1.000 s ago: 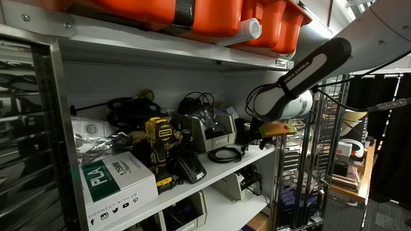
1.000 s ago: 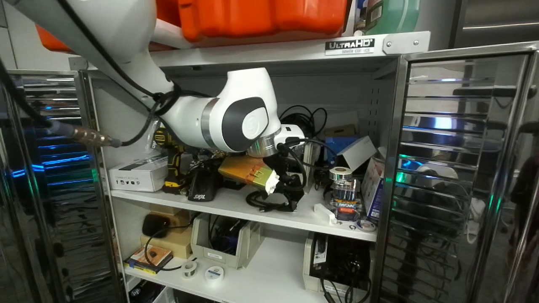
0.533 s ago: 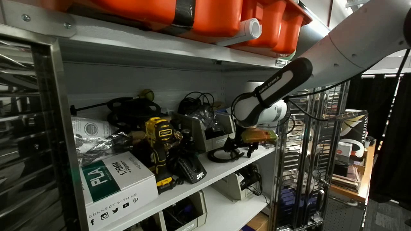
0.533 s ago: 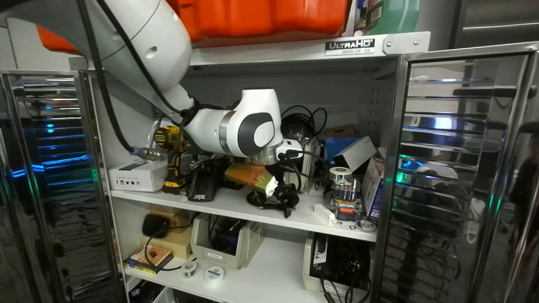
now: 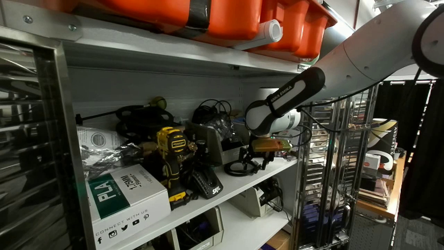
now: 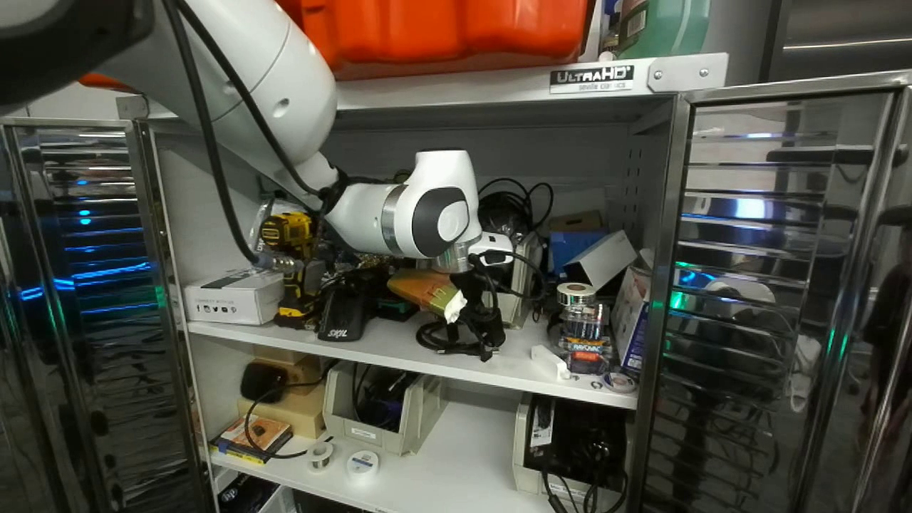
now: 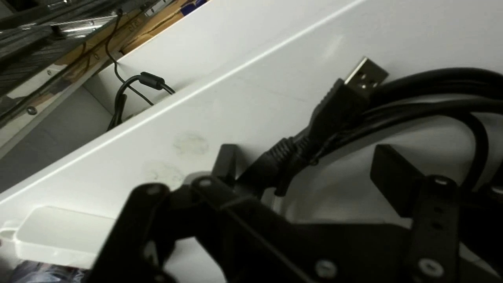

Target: Put the black cable in the gray box

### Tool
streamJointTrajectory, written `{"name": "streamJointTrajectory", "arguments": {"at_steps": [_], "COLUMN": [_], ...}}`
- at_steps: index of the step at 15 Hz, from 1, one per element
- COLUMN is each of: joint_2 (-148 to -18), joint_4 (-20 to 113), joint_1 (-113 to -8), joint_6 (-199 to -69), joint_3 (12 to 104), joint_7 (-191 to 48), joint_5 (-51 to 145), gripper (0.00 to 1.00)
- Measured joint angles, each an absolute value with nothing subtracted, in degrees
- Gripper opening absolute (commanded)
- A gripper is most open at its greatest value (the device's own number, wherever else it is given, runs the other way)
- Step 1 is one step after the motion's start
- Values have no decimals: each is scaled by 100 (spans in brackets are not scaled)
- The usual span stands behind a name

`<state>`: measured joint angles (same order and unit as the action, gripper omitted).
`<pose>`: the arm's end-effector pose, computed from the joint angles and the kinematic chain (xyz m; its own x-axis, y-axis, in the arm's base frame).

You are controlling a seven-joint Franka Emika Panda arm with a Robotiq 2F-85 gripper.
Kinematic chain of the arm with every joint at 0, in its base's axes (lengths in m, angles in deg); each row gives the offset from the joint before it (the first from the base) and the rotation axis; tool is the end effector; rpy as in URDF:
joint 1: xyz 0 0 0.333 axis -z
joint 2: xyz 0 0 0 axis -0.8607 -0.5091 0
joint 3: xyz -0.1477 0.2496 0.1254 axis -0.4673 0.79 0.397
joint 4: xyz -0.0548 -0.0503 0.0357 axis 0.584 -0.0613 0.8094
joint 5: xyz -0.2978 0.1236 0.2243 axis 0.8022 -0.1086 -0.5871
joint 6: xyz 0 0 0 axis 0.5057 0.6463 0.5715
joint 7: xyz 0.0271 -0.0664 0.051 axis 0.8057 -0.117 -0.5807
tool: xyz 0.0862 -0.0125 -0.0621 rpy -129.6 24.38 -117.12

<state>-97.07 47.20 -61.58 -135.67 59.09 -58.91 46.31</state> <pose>0.7056 -0.0031 0.3341 0.9384 -0.2629 0.2241 -0.2678 -0.9634 -0.0091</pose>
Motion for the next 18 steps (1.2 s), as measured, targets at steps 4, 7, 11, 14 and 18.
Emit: {"name": "streamJointTrajectory", "arguments": {"at_steps": [4, 7, 11, 14, 18], "joint_2": [-9697, -9671, -9651, -9607, -9331], "joint_4": [4642, 4637, 4669, 4763, 5251], "joint_1": [-6239, -6342, -6495, -6644, -6769], "joint_6": [-13407, -13317, -13319, -13370, -13624], "joint_3": [5849, 5780, 5648, 5531, 5391], "joint_7": [-5654, -5365, -4983, -4717, -4464], "joint_5": [4655, 4783, 5100, 5377, 5740], "gripper": [26, 23, 21, 22, 21]}}
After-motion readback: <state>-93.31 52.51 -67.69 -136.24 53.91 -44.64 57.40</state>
